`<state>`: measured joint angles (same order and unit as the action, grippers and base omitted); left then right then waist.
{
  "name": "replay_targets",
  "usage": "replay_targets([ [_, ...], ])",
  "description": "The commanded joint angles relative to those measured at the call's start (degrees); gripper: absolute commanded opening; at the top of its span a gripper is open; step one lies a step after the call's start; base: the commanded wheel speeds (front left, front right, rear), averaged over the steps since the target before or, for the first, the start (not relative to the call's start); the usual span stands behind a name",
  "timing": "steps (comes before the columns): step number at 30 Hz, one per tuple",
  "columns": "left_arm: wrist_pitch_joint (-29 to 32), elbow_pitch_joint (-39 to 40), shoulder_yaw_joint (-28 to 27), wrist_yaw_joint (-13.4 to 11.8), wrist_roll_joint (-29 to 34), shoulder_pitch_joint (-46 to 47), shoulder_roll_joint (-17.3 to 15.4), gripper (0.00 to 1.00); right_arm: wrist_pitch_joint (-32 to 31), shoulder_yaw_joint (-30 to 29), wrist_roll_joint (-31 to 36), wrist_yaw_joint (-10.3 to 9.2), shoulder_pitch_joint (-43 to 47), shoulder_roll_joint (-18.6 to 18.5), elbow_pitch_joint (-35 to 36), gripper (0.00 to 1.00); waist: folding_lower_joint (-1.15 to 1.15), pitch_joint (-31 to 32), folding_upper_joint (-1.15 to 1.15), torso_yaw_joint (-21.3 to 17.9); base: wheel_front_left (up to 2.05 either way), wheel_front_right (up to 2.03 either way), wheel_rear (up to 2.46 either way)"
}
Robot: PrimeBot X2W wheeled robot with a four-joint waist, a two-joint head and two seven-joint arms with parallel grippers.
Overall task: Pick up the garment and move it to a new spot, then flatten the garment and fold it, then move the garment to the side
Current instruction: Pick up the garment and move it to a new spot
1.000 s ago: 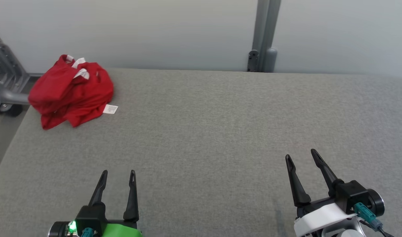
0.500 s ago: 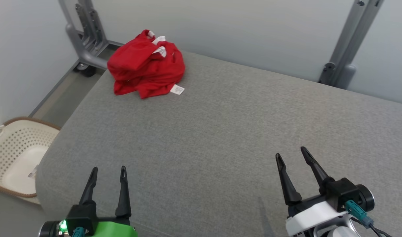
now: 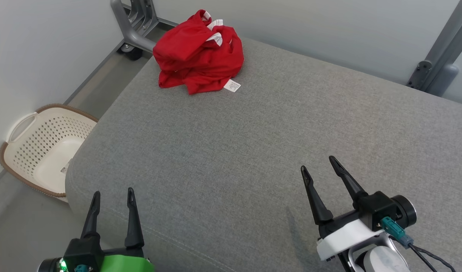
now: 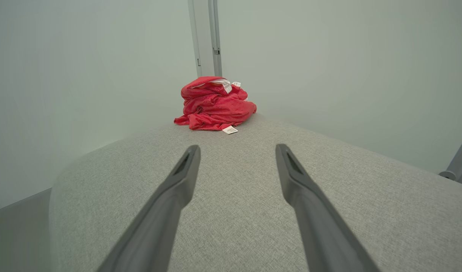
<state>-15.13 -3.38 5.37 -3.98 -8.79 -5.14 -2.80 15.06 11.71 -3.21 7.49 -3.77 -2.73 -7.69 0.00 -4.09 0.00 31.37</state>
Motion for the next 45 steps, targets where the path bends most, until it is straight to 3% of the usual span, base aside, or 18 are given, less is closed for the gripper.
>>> replay_targets([
  [1,0.0,0.3,-0.2,-0.3,-0.6,-0.5,-0.2,1.0,0.2,-0.1,0.5,0.0,-0.4,-0.3,-0.1,1.0,0.0,-0.5,0.0,0.2,0.0,0.0,0.0],
  [7,0.0,-0.4,-0.6,0.7,0.3,2.2,-0.2,1.0,0.2,-2.2,1.7,0.0,0.1,-0.3,0.8,1.0,0.0,-2.2,0.0,0.2,0.0,0.0,0.0],
  [13,0.0,-1.8,-3.2,2.7,1.5,11.5,-1.2,1.0,0.2,-5.7,3.8,0.0,1.0,-0.3,3.2,1.0,0.0,-5.3,0.0,-0.2,0.0,0.0,0.0],
  [17,0.0,-3.5,-5.5,3.8,2.3,20.3,-3.6,1.0,0.2,-5.7,5.8,0.0,-0.8,-0.3,4.6,1.0,0.0,-8.5,0.0,-3.5,0.0,0.0,0.0],
  [23,0.0,-10.8,-5.8,7.4,4.3,36.4,-9.9,1.0,0.2,-5.9,8.1,0.0,-2.8,-0.6,6.6,1.0,0.0,-13.2,0.0,-8.8,0.0,0.0,0.0],
  [33,5.4,-28.2,-0.1,10.9,7.7,58.6,-20.6,1.0,0.2,-5.9,10.0,0.0,-4.8,-2.2,11.3,1.0,0.0,-20.2,0.0,-18.1,0.0,0.0,0.0],
  [45,9.9,-44.8,10.6,11.4,-0.5,66.3,-24.9,1.0,0.2,-7.9,11.8,0.0,-4.6,-2.4,19.6,1.0,0.0,-27.7,0.0,-23.6,0.0,0.0,0.0],
])
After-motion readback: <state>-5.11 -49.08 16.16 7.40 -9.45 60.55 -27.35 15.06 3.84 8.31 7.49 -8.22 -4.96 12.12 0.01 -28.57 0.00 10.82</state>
